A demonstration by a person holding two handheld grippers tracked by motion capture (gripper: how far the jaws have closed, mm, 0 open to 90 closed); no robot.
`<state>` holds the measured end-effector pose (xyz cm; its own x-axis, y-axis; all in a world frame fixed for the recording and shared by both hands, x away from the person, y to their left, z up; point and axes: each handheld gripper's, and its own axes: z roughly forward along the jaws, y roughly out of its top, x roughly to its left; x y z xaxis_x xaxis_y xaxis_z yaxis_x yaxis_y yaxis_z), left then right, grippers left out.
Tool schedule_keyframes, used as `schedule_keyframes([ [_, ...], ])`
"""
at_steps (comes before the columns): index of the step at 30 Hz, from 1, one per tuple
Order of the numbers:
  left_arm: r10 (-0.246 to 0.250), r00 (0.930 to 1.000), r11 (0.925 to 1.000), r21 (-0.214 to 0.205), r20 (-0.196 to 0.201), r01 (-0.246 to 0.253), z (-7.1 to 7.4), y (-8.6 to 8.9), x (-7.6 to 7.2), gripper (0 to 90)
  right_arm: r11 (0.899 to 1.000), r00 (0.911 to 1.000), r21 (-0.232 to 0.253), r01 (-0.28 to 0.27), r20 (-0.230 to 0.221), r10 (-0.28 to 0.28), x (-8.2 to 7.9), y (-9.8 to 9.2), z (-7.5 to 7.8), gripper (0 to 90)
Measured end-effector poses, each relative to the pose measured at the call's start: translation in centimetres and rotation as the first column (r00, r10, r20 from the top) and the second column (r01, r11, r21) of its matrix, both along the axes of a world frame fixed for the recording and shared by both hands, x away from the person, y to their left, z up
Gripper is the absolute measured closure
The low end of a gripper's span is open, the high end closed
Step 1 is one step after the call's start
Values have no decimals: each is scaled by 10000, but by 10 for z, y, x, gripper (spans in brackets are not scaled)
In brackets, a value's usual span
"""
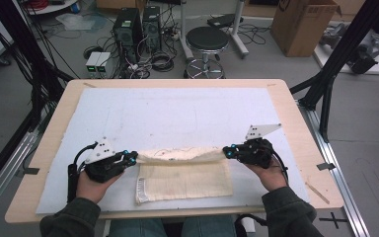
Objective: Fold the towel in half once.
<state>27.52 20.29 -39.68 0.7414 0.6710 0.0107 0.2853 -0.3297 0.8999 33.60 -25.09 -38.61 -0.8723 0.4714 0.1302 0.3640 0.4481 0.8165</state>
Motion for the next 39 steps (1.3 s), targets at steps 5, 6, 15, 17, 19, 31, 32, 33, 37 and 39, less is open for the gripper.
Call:
schedule_keyframes([
  [5,-285,9996,9996,-57,65,285,-3,-1,-9,853,9999,9999,-22,-117,-18,117,-7,-1,-5,864],
  [6,-333,9994,9994,18,72,333,-4,-2,-11,853,9999,9999,-51,-112,21,112,-9,-2,-7,864],
  [15,-696,9976,9962,519,28,694,-10,-7,-24,852,9995,9995,-174,-271,-146,268,-24,-2,-12,864],
  [17,-800,9968,9950,605,54,796,-11,-9,-27,850,9994,9995,-201,-273,-176,269,-26,-3,-13,864],
  [19,-823,9966,9941,723,108,813,-12,-11,-31,848,9994,9994,-222,-247,-260,242,-29,-5,-15,864],
  [31,-1234,9921,9863,1074,-228,1251,-25,-14,-41,848,9991,9987,-298,-290,-421,278,-43,-10,-27,860],
  [32,-1327,9908,9849,1088,-266,1348,-25,-14,-42,845,9991,9984,-307,-289,-503,273,-45,-9,-28,857],
  [33,-1397,9898,9849,997,-272,1418,-25,-14,-42,836,9991,9983,-293,-322,-503,307,-46,-9,-28,851],
  [37,-1937,9805,9782,693,-331,1956,-16,-12,-47,697,9985,9967,45,-553,-598,555,-50,-13,-27,761],
  [39,-1965,9802,9787,565,-231,1975,-10,-11,-49,677,9981,9969,113,-601,-511,606,-53,-15,-23,733],
])
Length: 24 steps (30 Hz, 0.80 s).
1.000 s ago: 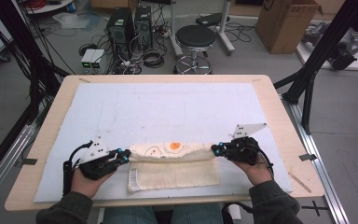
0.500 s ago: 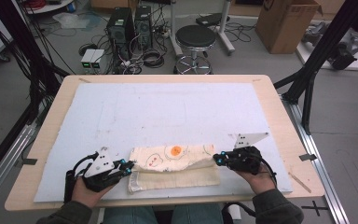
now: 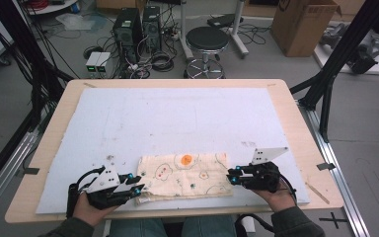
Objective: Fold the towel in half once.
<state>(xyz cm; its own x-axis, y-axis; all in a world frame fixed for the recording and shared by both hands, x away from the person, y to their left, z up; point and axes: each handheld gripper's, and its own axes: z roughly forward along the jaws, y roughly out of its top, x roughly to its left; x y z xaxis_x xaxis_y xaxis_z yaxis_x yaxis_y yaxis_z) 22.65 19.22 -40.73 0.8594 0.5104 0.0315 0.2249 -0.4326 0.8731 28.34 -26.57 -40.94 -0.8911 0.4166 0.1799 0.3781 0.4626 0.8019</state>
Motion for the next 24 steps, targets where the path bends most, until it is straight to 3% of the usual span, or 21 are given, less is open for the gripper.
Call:
schedule_keyframes([
  [5,148,9999,9999,40,-50,-147,-1,-2,7,693,9999,9999,137,-94,-96,95,0,2,3,714],
  [9,459,9982,9985,320,-383,-447,-12,-11,18,816,9990,9990,-278,-343,-295,335,5,15,-8,714],
  [12,55,9978,9969,781,-660,-3,-20,-19,20,825,9973,9969,-451,-580,-563,555,7,21,-15,713],
  [15,-358,9955,9896,1355,-877,475,-26,-23,16,836,9955,9959,-656,-680,-647,638,6,24,-21,707],
  [21,-593,9913,9849,1547,-1175,772,-32,-22,13,841,9910,9938,-1020,-863,-784,784,3,25,-27,711],
  [24,-678,9913,9829,1631,-1128,858,-33,-21,12,839,9882,9932,-1238,-903,-846,802,1,25,-29,715],
])
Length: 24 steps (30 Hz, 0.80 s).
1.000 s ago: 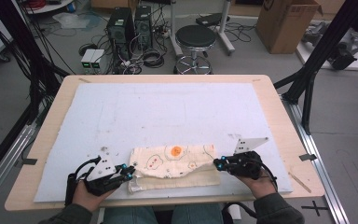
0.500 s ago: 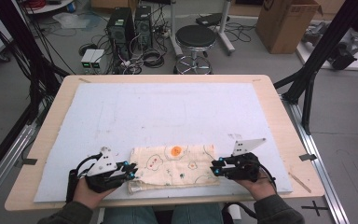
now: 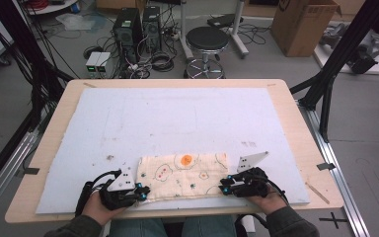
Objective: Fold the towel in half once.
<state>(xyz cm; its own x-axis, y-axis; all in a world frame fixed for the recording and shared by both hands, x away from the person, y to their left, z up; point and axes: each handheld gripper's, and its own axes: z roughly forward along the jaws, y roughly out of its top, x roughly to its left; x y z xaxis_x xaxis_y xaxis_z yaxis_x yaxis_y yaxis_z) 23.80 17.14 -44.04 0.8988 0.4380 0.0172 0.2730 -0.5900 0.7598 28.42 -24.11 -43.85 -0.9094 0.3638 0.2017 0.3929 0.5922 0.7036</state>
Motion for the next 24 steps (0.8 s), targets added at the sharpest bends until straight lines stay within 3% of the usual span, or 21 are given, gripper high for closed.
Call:
schedule_keyframes([
  [4,-51,10000,10000,-78,-46,51,0,1,-2,820,10000,10000,-99,1,86,0,-2,-1,-1,715],
  [7,15,9999,9988,-487,-105,-20,5,3,0,772,9999,9999,-130,-10,105,11,-2,0,0,708],
  [13,691,9976,9894,-1283,63,-677,16,9,10,747,9996,9990,276,111,424,-123,4,0,14,705],
  [16,1199,9926,9813,-1534,164,-1160,18,8,20,754,9990,9969,345,285,717,-309,14,3,23,714],
  [21,2111,9762,9681,-1486,500,-2018,18,4,38,811,9971,9928,491,579,1017,-627,35,13,33,730],
  [24,2469,9681,9602,-1452,422,-2385,16,0,51,843,9946,9903,510,907,1007,-955,50,17,30,761],
])
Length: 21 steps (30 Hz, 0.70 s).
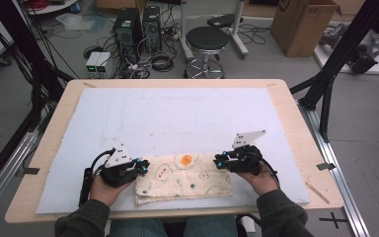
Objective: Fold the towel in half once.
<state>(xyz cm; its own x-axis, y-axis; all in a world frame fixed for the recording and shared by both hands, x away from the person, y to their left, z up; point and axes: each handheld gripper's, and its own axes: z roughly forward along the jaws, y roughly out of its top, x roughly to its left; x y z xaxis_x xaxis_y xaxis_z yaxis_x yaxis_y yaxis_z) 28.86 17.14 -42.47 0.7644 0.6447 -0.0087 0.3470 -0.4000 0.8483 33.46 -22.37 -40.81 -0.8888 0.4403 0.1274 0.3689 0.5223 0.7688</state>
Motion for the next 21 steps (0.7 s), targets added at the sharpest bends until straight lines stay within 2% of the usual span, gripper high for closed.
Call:
schedule_keyframes([
  [5,447,9986,9984,372,-266,-437,-10,-7,16,856,9984,9979,-169,538,-361,-544,20,7,-13,796],
  [9,542,9976,9962,707,-438,-510,-16,-7,19,856,9967,9962,-506,631,-574,-660,27,10,-21,800],
  [11,596,9971,9927,1077,-474,-542,-19,-8,18,856,9956,9955,-653,671,-621,-712,27,10,-25,800],
  [13,608,9975,9933,1004,-371,-568,-21,-8,17,856,9943,9950,-827,671,-689,-729,27,7,-31,800],
  [14,585,9974,9936,989,-412,-542,-21,-7,17,856,9954,9941,-607,744,-739,-788,27,5,-32,799],
  [15,583,9974,9937,982,-430,-539,-21,-7,17,856,9951,9929,-593,792,-836,-841,27,4,-32,798],
  [19,618,9973,9939,942,-398,-579,-22,-5,16,854,9944,9940,-711,782,-711,-832,26,1,-32,797],
  [21,641,9965,9948,828,-538,-595,-22,-3,16,854,9944,9940,-698,793,-694,-842,25,-1,-32,796],
])
